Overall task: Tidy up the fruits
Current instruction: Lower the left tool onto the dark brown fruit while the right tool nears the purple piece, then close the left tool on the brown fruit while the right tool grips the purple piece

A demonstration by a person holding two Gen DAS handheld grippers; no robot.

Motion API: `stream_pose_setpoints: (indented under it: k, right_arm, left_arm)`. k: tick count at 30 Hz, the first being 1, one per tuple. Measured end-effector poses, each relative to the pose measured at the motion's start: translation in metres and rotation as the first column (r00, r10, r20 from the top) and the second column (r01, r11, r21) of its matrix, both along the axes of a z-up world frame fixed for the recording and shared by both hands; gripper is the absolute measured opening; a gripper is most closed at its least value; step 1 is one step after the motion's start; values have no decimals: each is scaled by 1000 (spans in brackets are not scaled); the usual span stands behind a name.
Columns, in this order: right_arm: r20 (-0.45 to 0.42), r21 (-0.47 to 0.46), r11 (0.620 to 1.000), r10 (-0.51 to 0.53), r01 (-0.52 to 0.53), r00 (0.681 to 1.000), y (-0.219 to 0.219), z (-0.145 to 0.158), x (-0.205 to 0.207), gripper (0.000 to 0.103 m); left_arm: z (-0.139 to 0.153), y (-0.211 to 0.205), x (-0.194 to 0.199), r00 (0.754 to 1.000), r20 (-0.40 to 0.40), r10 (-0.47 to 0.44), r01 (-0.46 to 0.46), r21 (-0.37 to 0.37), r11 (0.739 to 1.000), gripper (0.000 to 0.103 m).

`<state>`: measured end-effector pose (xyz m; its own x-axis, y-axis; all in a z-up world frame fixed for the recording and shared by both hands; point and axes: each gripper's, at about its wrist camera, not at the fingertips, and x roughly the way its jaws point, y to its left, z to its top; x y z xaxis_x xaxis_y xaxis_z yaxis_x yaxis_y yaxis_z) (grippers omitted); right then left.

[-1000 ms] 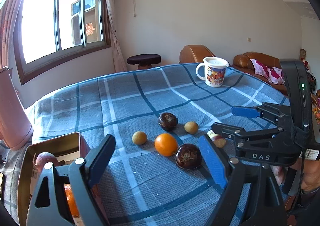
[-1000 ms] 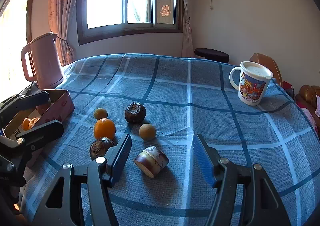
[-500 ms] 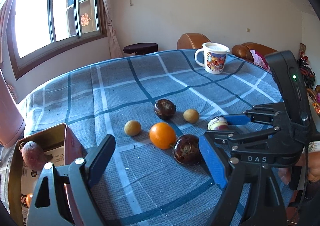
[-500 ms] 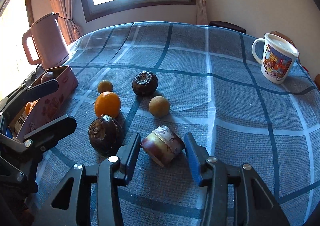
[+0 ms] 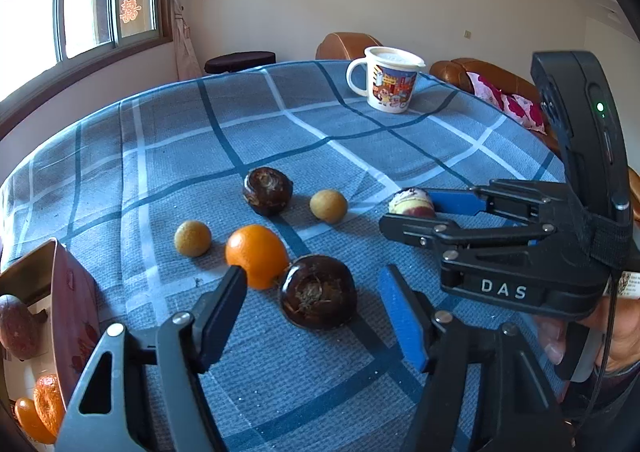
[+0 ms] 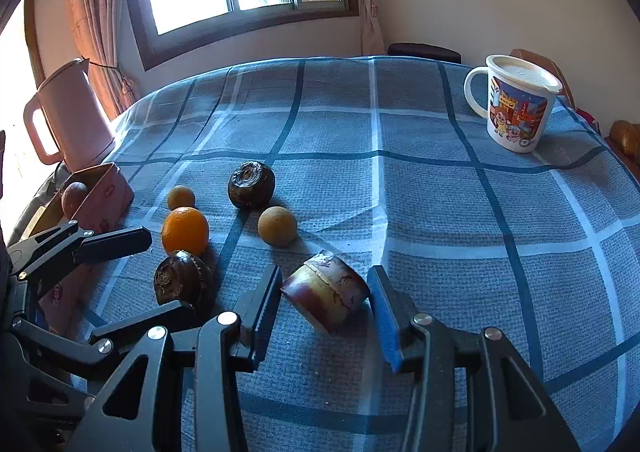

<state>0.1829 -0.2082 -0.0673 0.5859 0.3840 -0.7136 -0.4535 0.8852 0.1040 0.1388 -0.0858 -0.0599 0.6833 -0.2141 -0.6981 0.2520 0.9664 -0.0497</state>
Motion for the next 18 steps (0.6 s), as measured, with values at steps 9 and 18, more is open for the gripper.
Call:
stream_pose_setpoints:
  k: [9,18]
  right_arm:
    - [-5,-13,1000,7,-7,1000,3,-2,1,46]
    - [19,-3,1000,20,-20,1000,2,1,-3,46]
  left_arm:
    - [-10,-5,10,997,-71,-12,13,12,1000,44]
    - [-2,1,3,1000,-24,-12,12,-21,1000,44]
